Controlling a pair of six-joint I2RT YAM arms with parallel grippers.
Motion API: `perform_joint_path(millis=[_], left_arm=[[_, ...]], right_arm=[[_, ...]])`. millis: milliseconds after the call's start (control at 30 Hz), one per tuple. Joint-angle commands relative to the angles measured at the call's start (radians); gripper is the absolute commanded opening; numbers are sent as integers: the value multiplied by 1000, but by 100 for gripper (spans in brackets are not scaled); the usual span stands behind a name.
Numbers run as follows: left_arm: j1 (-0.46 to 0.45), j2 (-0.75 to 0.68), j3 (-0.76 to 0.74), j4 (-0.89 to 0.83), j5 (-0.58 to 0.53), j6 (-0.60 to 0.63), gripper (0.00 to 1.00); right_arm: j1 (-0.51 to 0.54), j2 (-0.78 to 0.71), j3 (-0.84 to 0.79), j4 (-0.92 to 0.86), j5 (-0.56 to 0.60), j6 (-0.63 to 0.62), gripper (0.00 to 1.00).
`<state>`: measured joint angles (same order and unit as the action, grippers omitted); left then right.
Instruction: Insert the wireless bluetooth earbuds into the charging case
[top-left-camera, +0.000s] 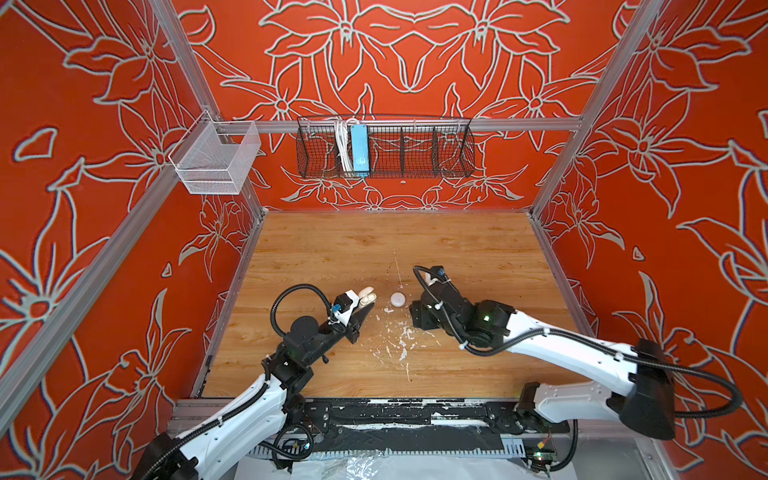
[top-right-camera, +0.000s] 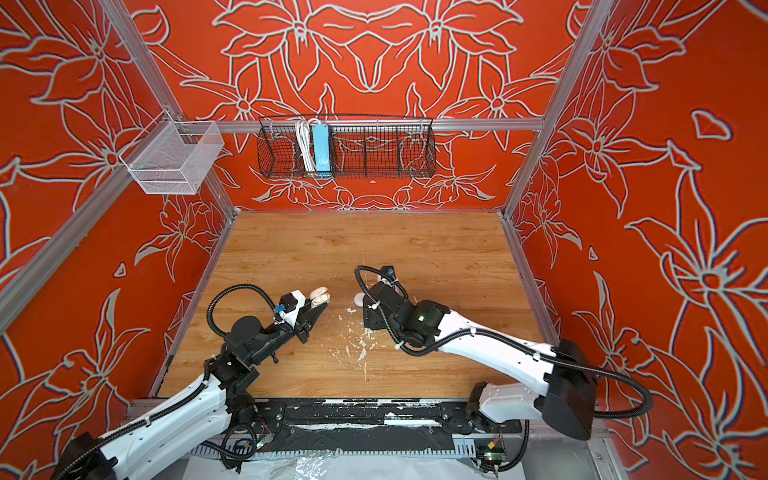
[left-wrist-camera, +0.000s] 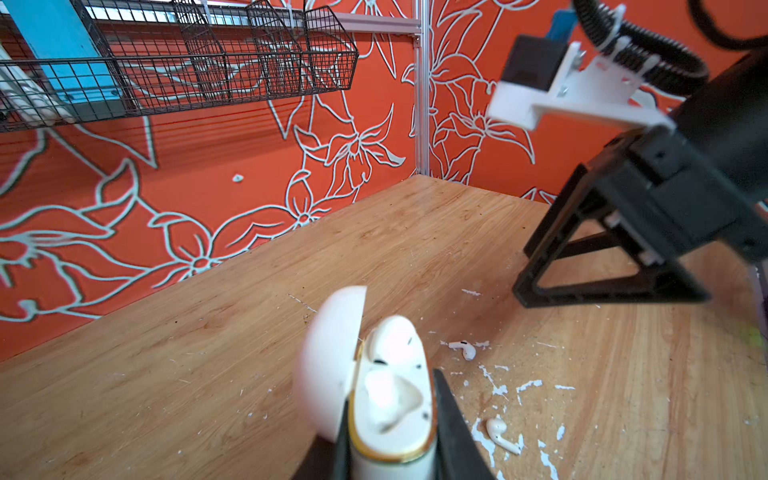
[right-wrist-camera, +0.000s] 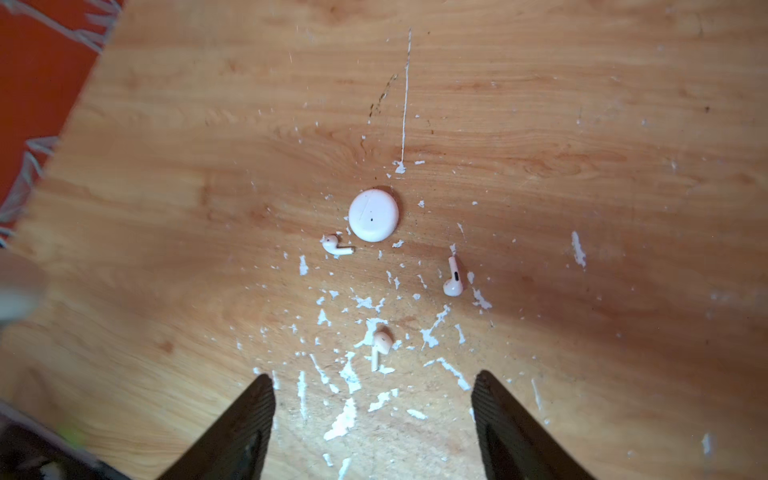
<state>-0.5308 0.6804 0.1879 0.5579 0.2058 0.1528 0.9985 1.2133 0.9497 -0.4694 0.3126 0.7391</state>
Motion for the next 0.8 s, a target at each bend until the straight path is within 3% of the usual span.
perform_joint_path(millis=[0,133,267,500,767], left_arm=[[2,-23,17,2,-6,4,0],[2,-21,17,5,4,2,0],[2,-17,23,3,15,-2,0],[1,-34,18,-3,7,4,0],[1,-11,33,-20,2,6,0]], right_arm=[[-14,-88,-82,10,39,-34,97],[-74,-64,-14,-195,4,51,98],[-86,42,46,-240,-98,56,97],[-89,299,138,-214,-229,27,73],[-88,517,264,-274,-249,13,60]])
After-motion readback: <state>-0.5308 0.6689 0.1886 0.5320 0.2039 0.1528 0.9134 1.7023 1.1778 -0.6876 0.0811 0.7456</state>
